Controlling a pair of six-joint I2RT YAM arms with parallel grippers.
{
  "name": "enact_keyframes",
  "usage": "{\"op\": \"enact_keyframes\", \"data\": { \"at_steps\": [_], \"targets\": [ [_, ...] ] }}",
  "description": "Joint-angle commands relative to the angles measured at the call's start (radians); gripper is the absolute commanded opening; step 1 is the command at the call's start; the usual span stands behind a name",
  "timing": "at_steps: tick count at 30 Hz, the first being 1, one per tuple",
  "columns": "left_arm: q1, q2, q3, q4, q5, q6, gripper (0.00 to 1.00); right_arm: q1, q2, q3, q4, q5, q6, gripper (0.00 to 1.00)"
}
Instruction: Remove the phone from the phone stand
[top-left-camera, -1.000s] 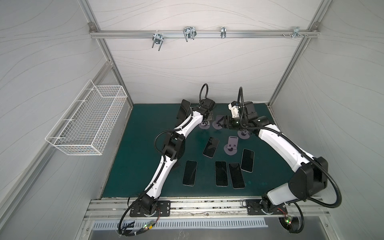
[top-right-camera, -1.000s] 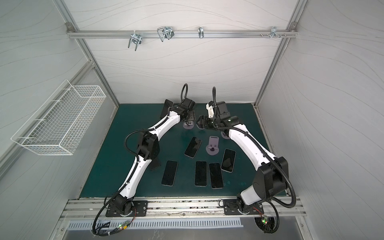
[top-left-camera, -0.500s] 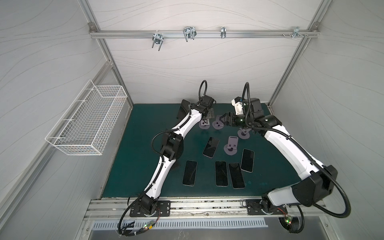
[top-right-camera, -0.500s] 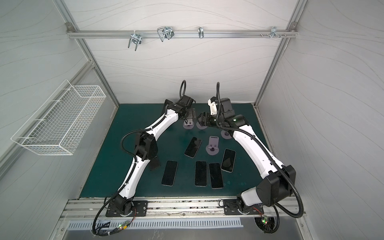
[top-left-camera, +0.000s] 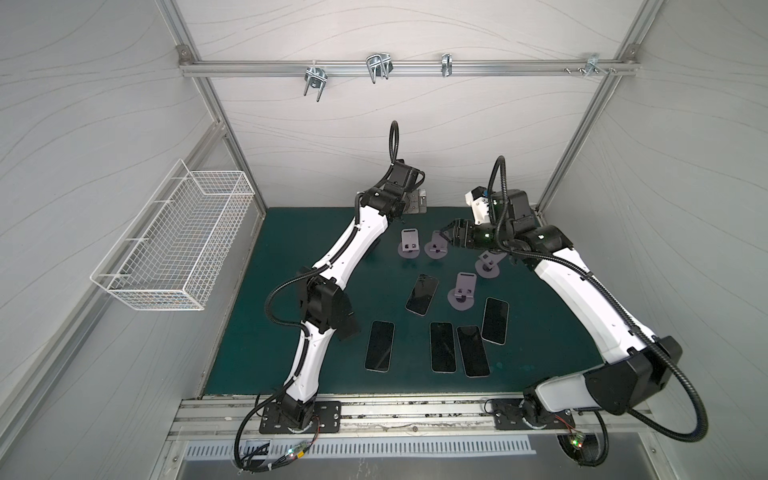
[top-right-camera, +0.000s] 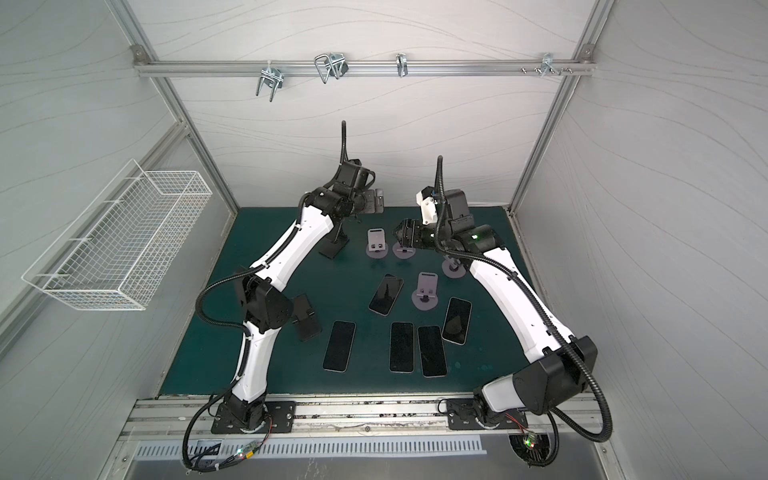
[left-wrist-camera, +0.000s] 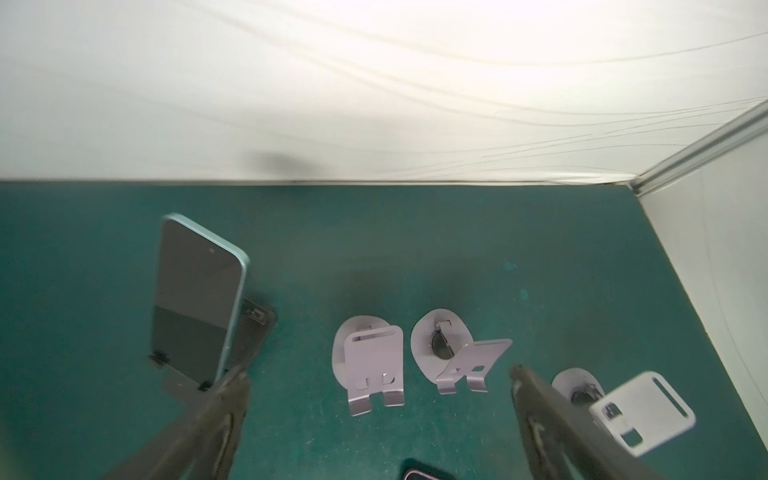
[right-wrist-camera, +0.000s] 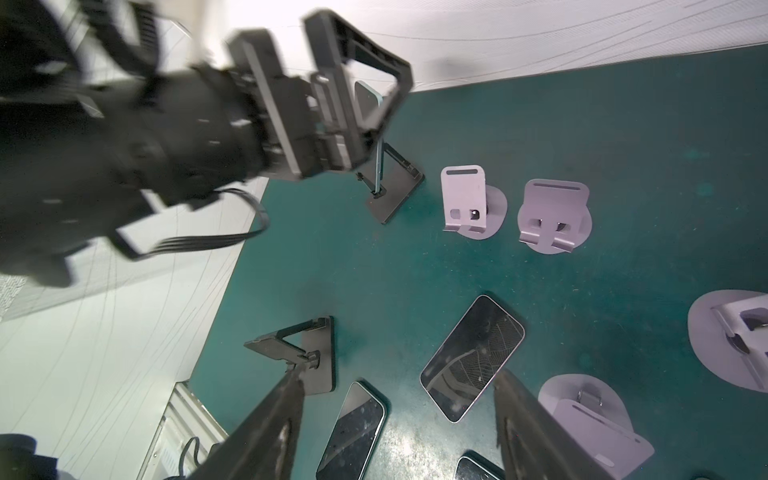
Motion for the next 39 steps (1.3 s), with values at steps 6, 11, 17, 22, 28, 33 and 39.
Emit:
{"op": "enact_keyframes", "data": {
  "at_steps": [6,11,17,22,28,33,39],
  "targets": [
    [0.057,-0.196,-0.109,0.07,0.019,0.138,0.99,0.029,-0.049,0.033,-0.005,-0.038,0.0,0.71],
    [0.082,-0.331,-0.255,0.133,0.046,0.162,0.99,0.06,-0.073,0.029,0.033,-0.02,-0.006,0.7],
    [0.081,-0.528,-0.528,0.236,0.041,0.239,0.99,0.08,-0.105,0.006,0.146,-0.106,-0.051,0.7],
    [0.082,-0.698,-0.762,0.347,0.055,0.34,0.99,0.093,-0.114,-0.005,0.226,-0.166,-0.091,0.7],
    [0.096,-0.832,-0.903,0.391,0.109,0.415,0.99,0.119,-0.106,-0.013,0.326,-0.355,-0.219,0.72],
    [0.121,-0.898,-0.961,0.384,0.215,0.411,0.99,0.126,-0.069,-0.014,0.406,-0.392,-0.26,0.73],
    [0.148,-0.928,-0.988,0.373,0.282,0.365,0.99,0.13,0.032,0.072,0.377,-0.373,-0.288,0.72]
  ]
}}
